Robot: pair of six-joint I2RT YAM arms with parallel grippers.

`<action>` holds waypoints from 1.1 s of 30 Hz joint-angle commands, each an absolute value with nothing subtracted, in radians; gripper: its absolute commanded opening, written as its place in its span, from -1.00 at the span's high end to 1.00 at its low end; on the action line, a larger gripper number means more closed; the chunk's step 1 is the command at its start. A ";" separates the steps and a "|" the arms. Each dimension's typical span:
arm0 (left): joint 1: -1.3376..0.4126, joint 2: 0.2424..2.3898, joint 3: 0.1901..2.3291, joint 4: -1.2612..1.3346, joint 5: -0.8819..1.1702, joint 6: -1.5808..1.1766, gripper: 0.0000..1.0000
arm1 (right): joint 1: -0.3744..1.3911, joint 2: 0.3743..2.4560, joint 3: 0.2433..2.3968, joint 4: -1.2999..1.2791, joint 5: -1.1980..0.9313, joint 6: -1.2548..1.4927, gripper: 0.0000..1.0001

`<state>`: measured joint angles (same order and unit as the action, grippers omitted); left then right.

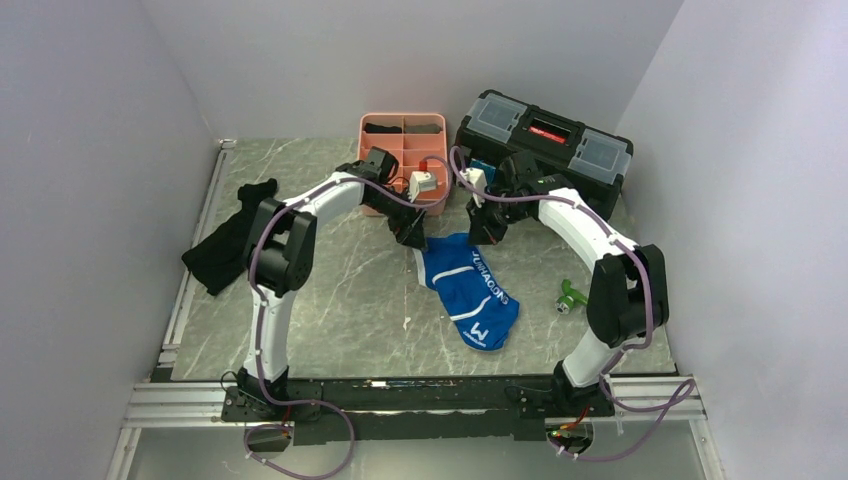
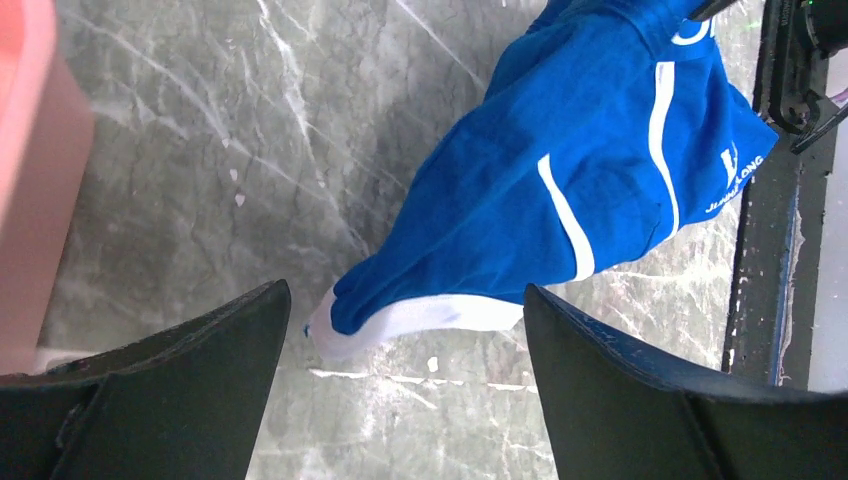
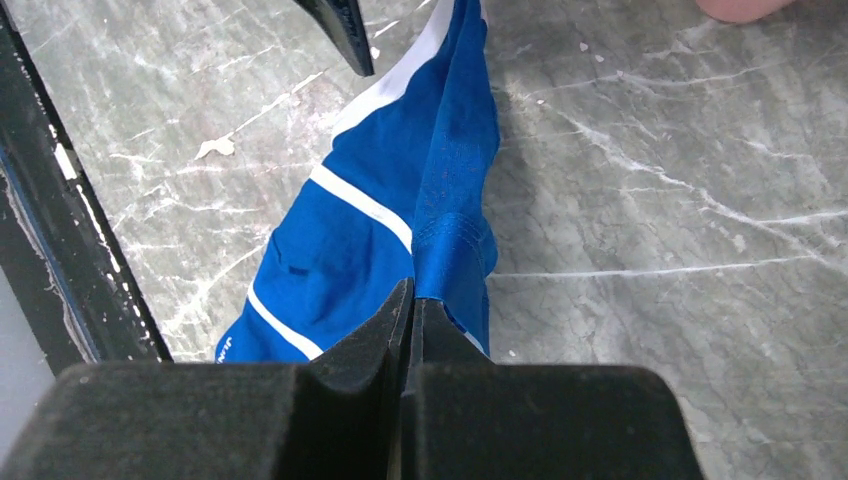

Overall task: Roll the underwear
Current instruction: Flatten out the underwear at the center of the board.

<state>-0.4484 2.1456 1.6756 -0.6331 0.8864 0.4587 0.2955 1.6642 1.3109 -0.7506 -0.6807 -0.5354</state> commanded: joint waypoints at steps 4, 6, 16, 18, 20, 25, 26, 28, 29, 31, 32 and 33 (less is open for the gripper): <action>-0.458 2.220 1.781 -0.740 1.003 0.537 -0.78 | 0.296 1.592 1.322 -0.765 -0.704 -0.549 1.00; -0.457 2.225 1.776 -0.728 1.002 0.536 -0.77 | 0.295 1.591 1.328 -0.773 -0.708 -0.549 1.00; -0.453 2.215 1.738 -0.787 1.014 0.595 -0.16 | 0.295 1.596 1.337 -0.780 -0.680 -0.557 1.00; -0.448 2.216 1.745 -0.802 1.012 0.601 -0.01 | 0.294 1.601 1.339 -0.782 -0.679 -0.558 1.00; -0.442 2.217 1.757 -0.830 1.012 0.609 0.15 | 0.292 1.603 1.339 -0.784 -0.677 -0.560 1.00; -0.426 2.191 1.737 -0.866 0.991 0.635 0.31 | 0.289 1.602 1.348 -0.781 -0.670 -0.557 1.00; -0.424 2.183 1.725 -0.860 0.986 0.635 0.32 | 0.289 1.605 1.353 -0.782 -0.671 -0.556 1.00; -0.425 2.169 1.707 -0.848 0.979 0.629 0.39 | 0.290 1.613 1.364 -0.787 -0.674 -0.556 1.00; -0.425 2.164 1.703 -0.844 0.981 0.623 0.48 | 0.290 1.616 1.368 -0.789 -0.677 -0.555 1.00; -0.425 2.157 1.706 -0.842 0.987 0.609 0.69 | 0.290 1.622 1.373 -0.786 -0.683 -0.552 1.00; -0.426 2.153 1.710 -0.844 0.989 0.601 0.80 | 0.290 1.624 1.375 -0.786 -0.687 -0.550 1.00; -0.426 2.147 1.716 -0.847 0.986 0.594 0.91 | 0.289 1.625 1.380 -0.790 -0.691 -0.549 1.00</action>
